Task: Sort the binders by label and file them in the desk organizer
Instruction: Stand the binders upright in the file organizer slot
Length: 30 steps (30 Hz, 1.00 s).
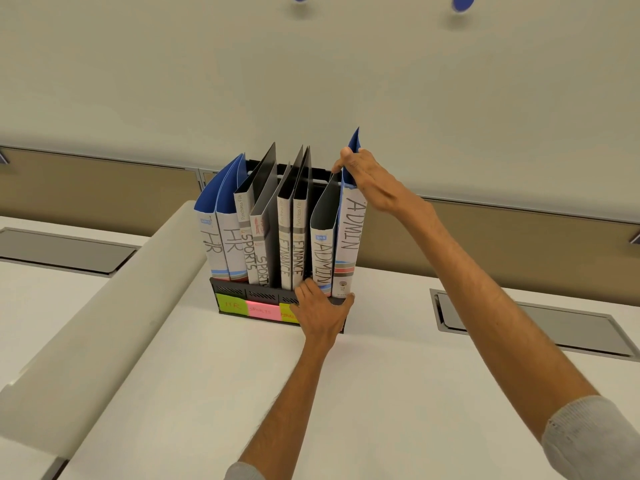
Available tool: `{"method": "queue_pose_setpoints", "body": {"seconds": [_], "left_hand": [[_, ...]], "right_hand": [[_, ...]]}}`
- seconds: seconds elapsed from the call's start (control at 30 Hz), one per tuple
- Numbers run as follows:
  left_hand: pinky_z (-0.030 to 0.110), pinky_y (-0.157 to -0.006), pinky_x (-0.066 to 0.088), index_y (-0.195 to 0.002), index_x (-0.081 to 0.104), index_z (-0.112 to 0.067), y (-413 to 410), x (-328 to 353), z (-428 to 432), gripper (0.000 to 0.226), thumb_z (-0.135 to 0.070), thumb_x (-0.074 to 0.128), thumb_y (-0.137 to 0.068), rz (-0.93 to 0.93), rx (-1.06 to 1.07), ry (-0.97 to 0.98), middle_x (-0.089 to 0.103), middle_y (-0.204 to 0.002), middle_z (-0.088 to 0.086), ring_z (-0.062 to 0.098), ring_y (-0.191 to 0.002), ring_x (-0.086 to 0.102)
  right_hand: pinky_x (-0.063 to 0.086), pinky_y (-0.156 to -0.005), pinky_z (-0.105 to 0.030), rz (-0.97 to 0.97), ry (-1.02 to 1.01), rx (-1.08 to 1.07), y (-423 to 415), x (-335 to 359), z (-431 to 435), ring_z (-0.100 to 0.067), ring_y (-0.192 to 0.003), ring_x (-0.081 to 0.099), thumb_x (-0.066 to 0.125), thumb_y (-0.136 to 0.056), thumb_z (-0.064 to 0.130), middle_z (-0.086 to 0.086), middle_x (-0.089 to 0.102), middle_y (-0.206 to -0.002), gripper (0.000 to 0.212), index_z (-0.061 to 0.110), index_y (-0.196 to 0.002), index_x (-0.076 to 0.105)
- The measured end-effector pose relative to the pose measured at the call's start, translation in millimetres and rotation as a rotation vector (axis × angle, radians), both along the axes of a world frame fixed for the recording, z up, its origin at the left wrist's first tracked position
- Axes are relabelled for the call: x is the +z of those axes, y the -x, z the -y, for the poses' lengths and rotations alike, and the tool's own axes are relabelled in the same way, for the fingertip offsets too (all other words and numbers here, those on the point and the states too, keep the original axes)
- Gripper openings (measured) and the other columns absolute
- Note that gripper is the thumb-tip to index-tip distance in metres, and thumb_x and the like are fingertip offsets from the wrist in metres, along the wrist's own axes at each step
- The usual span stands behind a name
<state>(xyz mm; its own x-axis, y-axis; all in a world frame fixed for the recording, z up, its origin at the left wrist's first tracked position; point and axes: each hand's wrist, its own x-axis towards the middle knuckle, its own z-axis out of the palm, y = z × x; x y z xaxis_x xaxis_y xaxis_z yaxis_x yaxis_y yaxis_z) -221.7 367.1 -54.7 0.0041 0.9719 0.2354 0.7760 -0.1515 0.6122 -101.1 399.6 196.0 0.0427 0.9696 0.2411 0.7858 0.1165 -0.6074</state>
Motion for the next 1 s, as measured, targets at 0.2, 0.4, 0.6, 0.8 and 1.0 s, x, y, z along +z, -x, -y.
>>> {"method": "queue_pose_setpoints", "body": {"seconds": [0.2,0.4,0.6,0.8,1.0], "left_hand": [[0.043,-0.095,0.041,-0.140,0.030,-0.011,20,-10,1,0.105,-0.079,0.062,-0.067,-0.053,-0.202,0.074,0.040,-0.136,0.004,0.022,-0.127,0.035],[0.043,-0.100,0.042,-0.144,0.027,-0.014,32,-2,4,0.100,-0.067,0.069,-0.071,-0.012,-0.293,0.102,0.038,-0.139,0.003,0.020,-0.131,0.033],[0.043,-0.106,0.040,-0.149,0.023,-0.012,42,12,11,0.097,-0.049,0.076,-0.076,0.014,-0.365,0.130,0.036,-0.145,0.006,0.022,-0.135,0.033],[0.042,-0.110,0.037,-0.150,0.022,-0.011,61,26,23,0.091,-0.037,0.075,-0.080,-0.011,-0.399,0.082,0.035,-0.149,0.008,0.022,-0.139,0.031],[0.042,-0.109,0.037,-0.147,0.032,-0.011,68,40,43,0.075,-0.038,0.068,-0.087,-0.065,-0.394,-0.017,0.040,-0.148,0.006,0.022,-0.138,0.034]], "right_hand": [[0.019,-0.117,-0.053,0.051,0.088,-0.024,8,-84,13,-0.017,-0.151,0.008,0.014,-0.098,0.062,-0.002,0.023,-0.159,0.069,0.020,-0.143,0.045],[0.017,-0.119,-0.053,0.076,0.088,-0.017,0,-84,9,-0.017,-0.151,0.004,0.011,-0.093,0.068,0.001,0.016,-0.162,0.078,0.021,-0.150,0.035],[0.012,-0.119,-0.053,0.033,0.063,-0.028,1,-87,13,-0.016,-0.152,0.001,0.010,-0.090,0.073,0.003,0.011,-0.164,0.081,0.025,-0.150,0.035],[0.024,-0.110,-0.034,-0.192,-0.132,-0.068,11,-106,44,-0.016,-0.148,0.017,0.022,-0.102,0.053,0.001,0.012,-0.163,0.053,0.035,-0.152,0.022],[0.033,-0.108,-0.047,-0.213,-0.147,-0.236,11,-130,94,-0.019,-0.146,0.021,0.029,-0.103,0.050,0.002,0.007,-0.162,0.060,0.032,-0.155,0.006]]}}
